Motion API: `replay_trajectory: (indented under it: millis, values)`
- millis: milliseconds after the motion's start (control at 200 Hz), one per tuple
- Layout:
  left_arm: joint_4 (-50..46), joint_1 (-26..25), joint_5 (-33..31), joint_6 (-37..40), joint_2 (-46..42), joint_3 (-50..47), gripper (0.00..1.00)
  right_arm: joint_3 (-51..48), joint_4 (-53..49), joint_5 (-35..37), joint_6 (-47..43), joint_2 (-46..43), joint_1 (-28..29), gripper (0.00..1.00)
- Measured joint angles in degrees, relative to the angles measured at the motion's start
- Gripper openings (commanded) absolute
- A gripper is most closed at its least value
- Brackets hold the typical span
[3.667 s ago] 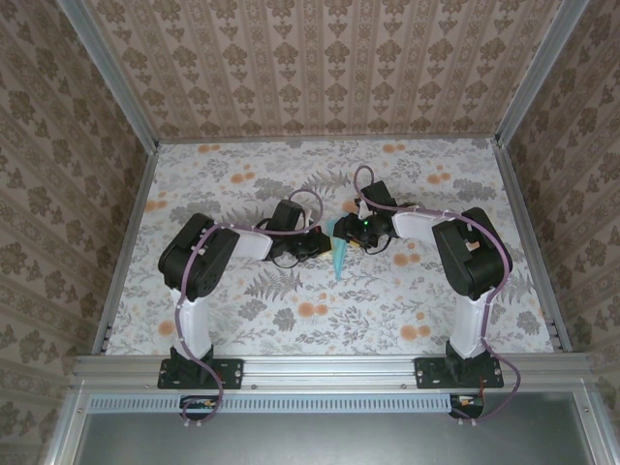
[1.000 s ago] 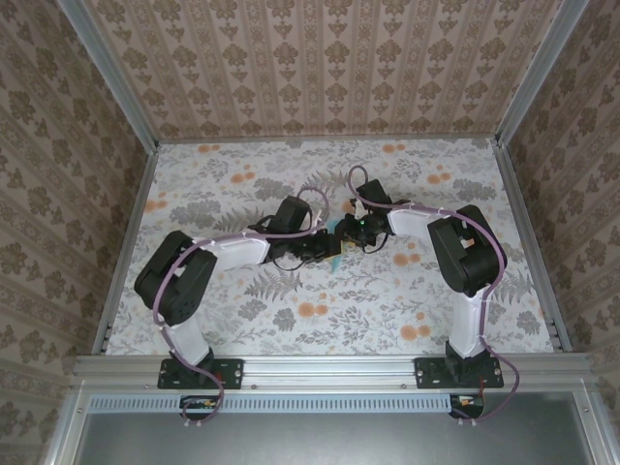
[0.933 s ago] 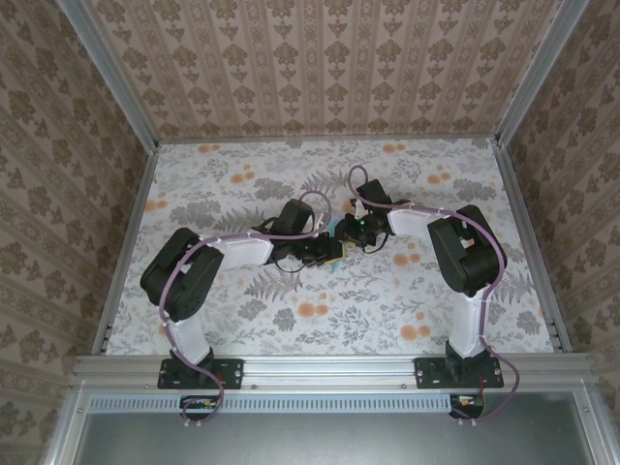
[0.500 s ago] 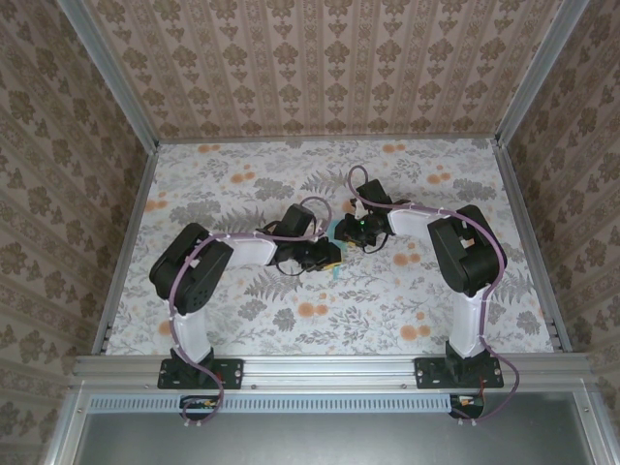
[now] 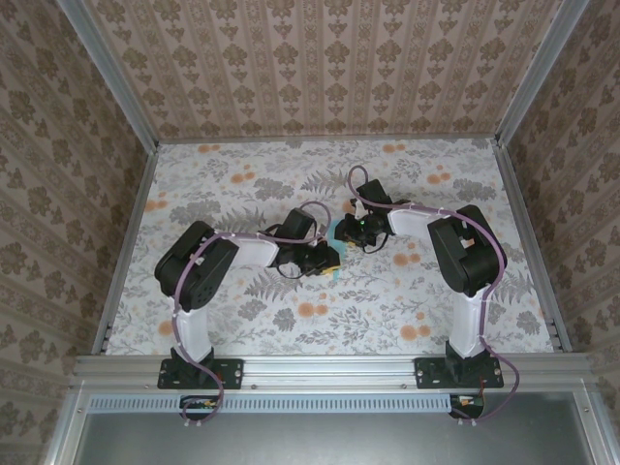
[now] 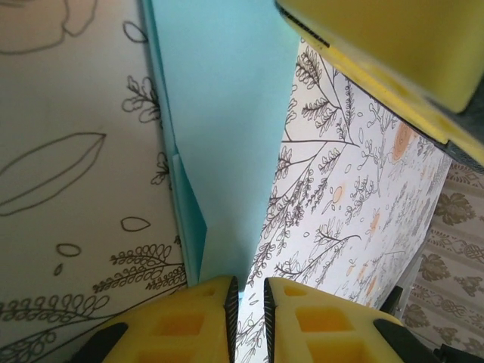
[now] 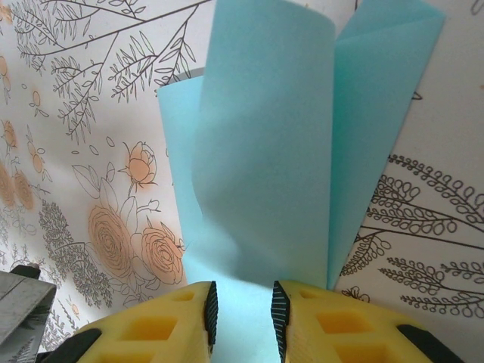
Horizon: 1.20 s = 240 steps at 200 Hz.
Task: Fold a paper plane with a square sheet of paper (fold left side to right side)
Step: Fold the wing for the fifth time at the center of the table.
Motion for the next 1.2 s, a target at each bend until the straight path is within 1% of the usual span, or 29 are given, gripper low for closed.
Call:
replay_trajectory:
  millis: [160,245,315,425,505,655,870,1200]
  values:
    - [-0.4,-0.2,-0.3,0.0,0.0,0.2,0.2,0.0,0.1,0.0,0.0,0.0,0.0,0.29]
    - [-1.8,-0.4,-0.9,0.0,0.3,1.0,0.19,-0.2,0.3,-0.1,0.0,-0.2,-0.2,0.25]
    - [-3.2,-0.8,-1.5,0.0,0.4,1.8,0.16,-1.3,0.9,0.0,0.0,-1.1,-0.4,0.21]
    - [-4.6,-1.4,-2.2,0.0,0.7,2.5,0.1,-3.9,1.1,0.2,-0.3,-4.7,-1.1,0.15]
    - [-5.2,-1.6,-2.6,0.0,0.7,2.6,0.09,-5.6,1.7,0.3,-0.4,-8.0,-1.6,0.11]
    - [-6.8,-1.8,-3.4,0.1,0.7,3.4,0.08,-8.1,4.2,-0.9,-0.4,-11.8,-1.7,0.09]
    - [-8.5,-1.9,-4.2,0.3,0.7,4.2,0.08,-10.2,6.8,-3.8,-0.2,-10.0,-0.3,0.09]
    - [-9.0,-1.9,-4.3,0.5,0.7,4.4,0.07,-9.7,7.5,-4.0,-1.2,-4.7,0.6,0.09]
